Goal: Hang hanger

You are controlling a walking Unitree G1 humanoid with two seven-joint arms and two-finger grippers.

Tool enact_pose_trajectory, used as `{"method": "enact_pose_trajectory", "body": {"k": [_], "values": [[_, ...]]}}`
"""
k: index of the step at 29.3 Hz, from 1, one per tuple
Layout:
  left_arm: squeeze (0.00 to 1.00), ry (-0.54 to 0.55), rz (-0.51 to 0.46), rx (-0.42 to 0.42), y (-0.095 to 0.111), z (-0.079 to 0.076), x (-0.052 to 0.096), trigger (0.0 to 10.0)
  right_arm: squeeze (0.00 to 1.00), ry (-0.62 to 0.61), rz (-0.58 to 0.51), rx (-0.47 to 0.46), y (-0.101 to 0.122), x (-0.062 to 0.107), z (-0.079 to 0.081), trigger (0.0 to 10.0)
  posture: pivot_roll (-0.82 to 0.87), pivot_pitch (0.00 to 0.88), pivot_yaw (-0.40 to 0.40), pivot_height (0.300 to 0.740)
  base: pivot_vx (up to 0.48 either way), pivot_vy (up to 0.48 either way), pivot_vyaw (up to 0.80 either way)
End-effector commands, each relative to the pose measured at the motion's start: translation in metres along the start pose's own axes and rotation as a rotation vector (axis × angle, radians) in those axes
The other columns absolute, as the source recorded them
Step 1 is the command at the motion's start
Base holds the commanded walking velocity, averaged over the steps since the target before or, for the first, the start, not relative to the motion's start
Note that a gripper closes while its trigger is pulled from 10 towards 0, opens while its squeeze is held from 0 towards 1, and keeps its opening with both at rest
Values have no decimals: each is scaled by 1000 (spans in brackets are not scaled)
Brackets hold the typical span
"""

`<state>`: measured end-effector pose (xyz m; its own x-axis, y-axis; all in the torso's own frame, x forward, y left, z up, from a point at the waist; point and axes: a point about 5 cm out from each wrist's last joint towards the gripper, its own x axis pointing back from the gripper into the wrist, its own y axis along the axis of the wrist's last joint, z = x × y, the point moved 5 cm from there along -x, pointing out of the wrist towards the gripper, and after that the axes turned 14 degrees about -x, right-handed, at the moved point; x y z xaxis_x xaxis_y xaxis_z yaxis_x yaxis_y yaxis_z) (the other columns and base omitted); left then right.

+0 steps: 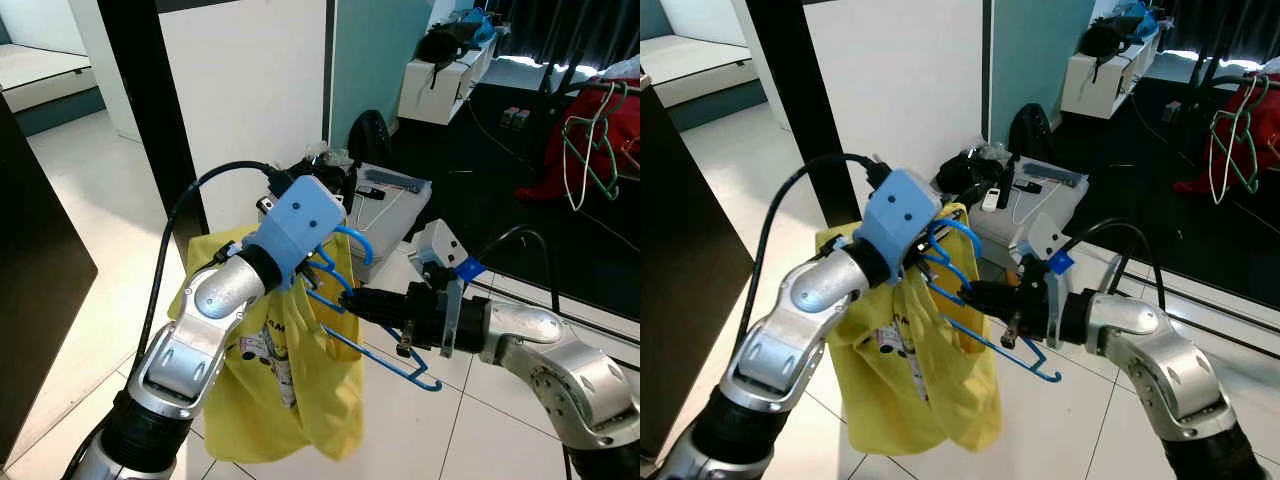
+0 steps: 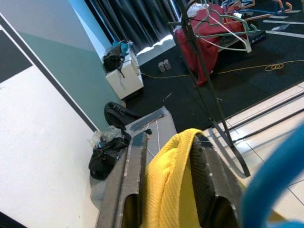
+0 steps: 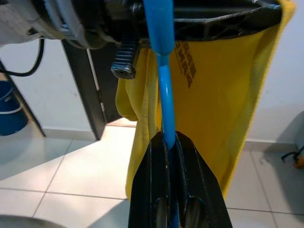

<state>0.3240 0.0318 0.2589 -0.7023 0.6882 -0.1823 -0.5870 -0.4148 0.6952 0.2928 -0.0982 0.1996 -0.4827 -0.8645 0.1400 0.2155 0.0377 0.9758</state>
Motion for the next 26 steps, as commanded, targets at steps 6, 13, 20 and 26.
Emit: {"method": "enact_pose_trajectory", "body": {"k": [6, 13, 20, 26], "values": [[1000, -101, -105, 0, 19, -13, -1, 10000, 0, -62, -132, 18, 20, -6, -9, 10000, -64, 0, 31, 740, 0, 0, 0], [1000, -71, -118, 13, 22, -8, 0, 10000, 0, -88, -205, 13, 29, -6, -13, 10000, -60, 0, 33, 740, 0, 0, 0], [1000, 23, -120, 41, 23, 18, 2, 10000, 0, -146, -274, 8, 38, -7, -24, 10000, -53, 0, 37, 740, 0, 0, 0], [1000, 70, -130, 66, 25, 34, 6, 10000, 0, -166, -320, -6, 44, -7, -28, 10000, -53, 0, 37, 740, 0, 0, 0]]}}
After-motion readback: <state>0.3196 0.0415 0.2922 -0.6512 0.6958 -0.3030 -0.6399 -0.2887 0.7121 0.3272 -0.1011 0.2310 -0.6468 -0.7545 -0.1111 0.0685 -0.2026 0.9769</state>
